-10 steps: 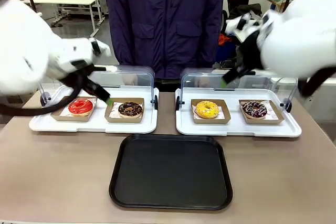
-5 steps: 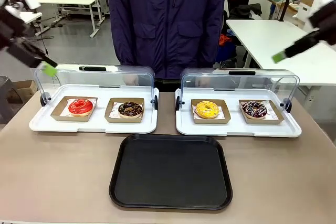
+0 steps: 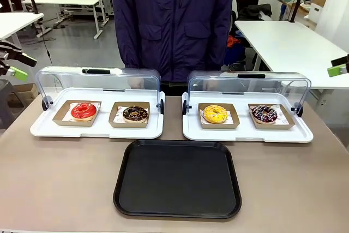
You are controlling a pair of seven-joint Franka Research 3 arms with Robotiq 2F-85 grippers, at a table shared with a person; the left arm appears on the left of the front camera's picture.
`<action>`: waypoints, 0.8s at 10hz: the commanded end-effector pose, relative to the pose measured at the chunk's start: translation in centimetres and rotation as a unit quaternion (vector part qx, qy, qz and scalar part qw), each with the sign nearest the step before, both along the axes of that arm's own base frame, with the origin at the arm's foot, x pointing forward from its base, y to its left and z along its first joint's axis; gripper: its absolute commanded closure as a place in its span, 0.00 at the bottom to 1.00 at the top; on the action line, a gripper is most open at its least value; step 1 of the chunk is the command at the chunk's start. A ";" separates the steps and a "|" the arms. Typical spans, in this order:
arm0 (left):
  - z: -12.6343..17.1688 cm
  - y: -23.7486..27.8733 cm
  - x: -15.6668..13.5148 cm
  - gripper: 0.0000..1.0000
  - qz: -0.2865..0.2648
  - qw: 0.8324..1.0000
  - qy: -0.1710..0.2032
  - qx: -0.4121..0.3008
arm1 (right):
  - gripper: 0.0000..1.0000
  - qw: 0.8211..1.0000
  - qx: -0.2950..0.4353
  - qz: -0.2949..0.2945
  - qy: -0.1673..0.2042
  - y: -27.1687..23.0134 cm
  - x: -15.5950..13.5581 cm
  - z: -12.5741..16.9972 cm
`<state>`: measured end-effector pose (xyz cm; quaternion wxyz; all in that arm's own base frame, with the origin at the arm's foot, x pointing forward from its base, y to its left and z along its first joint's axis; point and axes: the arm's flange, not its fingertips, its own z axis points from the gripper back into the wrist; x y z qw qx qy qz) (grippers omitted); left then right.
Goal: Move the first donut from the left to the tray.
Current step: Pick up the Paper togo box containing the Donut indicated by the person and place it on the Handle tray.
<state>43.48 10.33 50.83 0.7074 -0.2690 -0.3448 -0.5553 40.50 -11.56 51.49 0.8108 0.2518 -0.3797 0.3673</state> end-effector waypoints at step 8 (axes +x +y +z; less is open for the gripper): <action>0.5 6.1 0.4 0.00 -0.003 0.998 0.038 -0.059 | 0.00 0.998 0.042 0.016 -0.036 -8.2 1.5 0.5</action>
